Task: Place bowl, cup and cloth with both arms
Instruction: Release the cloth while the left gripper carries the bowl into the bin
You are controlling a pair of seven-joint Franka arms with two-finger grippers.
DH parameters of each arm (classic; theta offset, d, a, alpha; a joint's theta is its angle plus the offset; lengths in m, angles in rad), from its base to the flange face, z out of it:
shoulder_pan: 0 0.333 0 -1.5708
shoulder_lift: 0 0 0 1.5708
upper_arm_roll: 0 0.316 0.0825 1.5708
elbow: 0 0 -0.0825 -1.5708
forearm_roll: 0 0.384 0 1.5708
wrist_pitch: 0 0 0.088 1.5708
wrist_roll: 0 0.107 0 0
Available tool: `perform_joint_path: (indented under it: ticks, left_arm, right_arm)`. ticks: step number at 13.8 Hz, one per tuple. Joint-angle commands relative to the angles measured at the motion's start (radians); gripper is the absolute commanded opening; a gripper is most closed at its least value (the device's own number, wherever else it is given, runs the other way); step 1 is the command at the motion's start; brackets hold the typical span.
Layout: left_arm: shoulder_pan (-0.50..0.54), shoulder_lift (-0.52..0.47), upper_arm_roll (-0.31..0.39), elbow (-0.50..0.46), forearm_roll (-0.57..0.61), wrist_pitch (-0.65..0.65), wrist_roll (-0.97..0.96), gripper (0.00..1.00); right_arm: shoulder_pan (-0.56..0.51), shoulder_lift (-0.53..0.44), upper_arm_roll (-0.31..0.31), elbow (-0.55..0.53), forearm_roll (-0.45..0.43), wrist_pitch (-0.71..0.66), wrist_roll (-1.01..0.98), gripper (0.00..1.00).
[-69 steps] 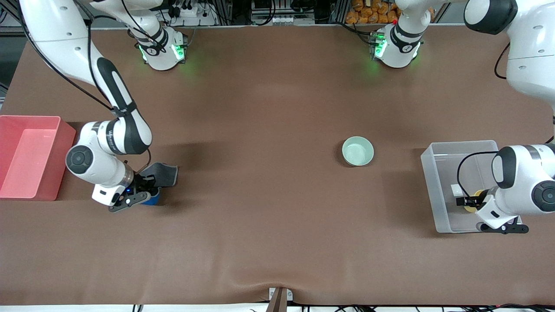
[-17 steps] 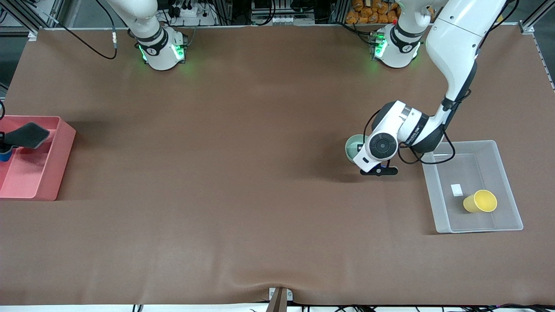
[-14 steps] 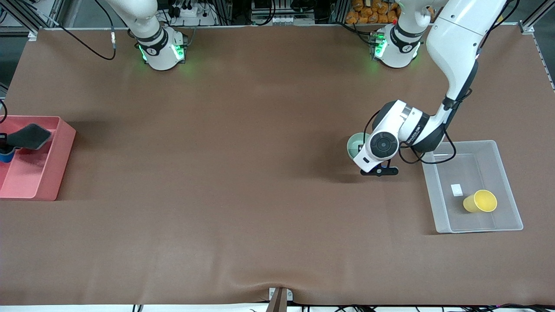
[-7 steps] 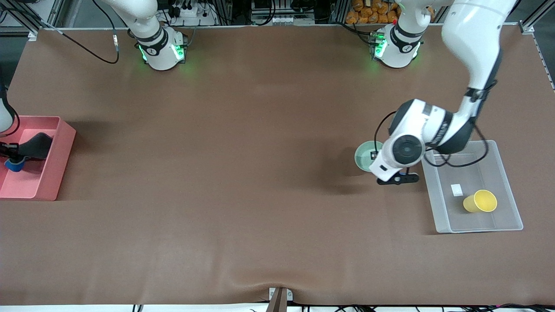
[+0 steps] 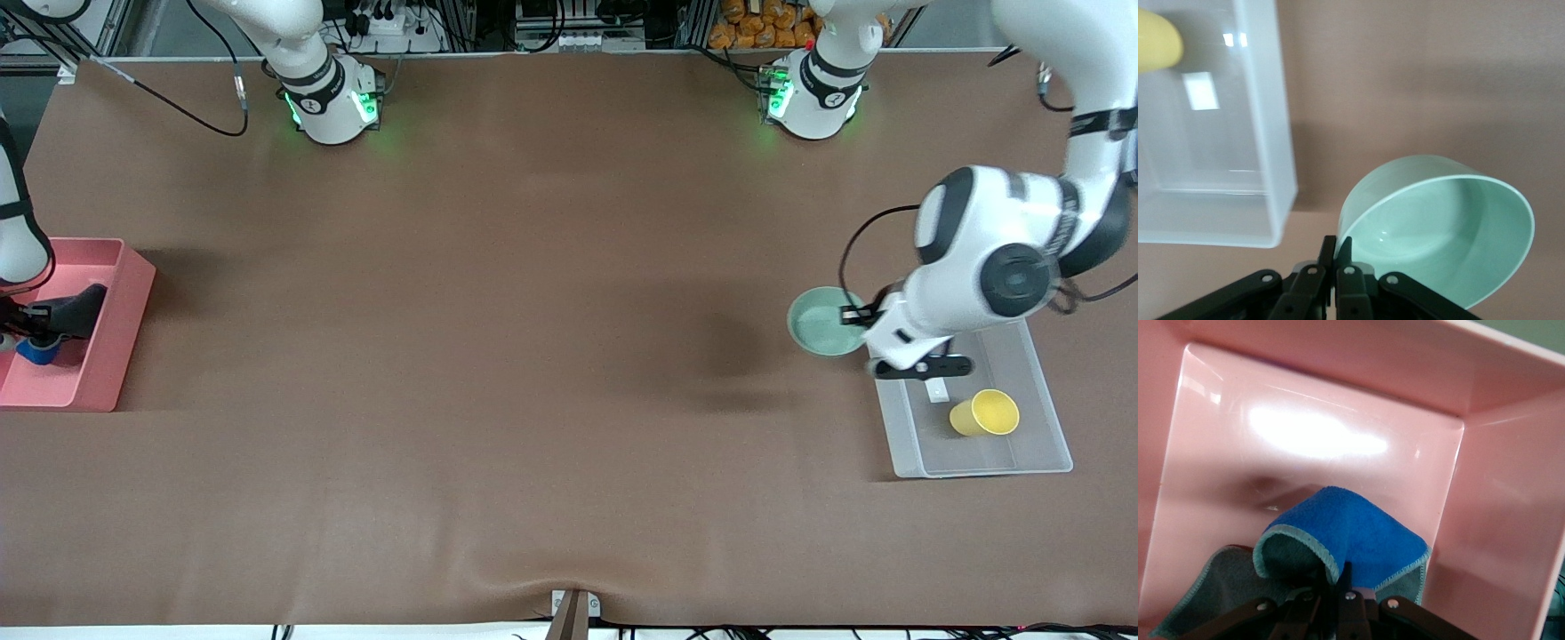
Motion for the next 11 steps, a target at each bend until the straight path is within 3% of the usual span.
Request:
perform_joint_path:
  ticks: [1, 5, 11]
  left_arm:
    - [0.096, -0.052, -0.004, -0.01, -0.028, -0.039, 0.152, 0.0]
    - [0.225, -0.035, 0.002, 0.019, -0.018, -0.042, 0.344, 0.0]
    - [0.33, 0.122, 0.007, 0.137, 0.032, -0.01, 0.418, 0.0]
  right_arm:
    - [-0.011, 0.01, 0.013, 0.017, -0.004, -0.002, 0.006, 1.0]
    - [-0.001, -0.006, 0.018, 0.013, -0.002, -0.021, 0.004, 1.0]
    - [0.008, -0.167, 0.085, 0.017, -0.002, -0.296, 0.015, 1.0]
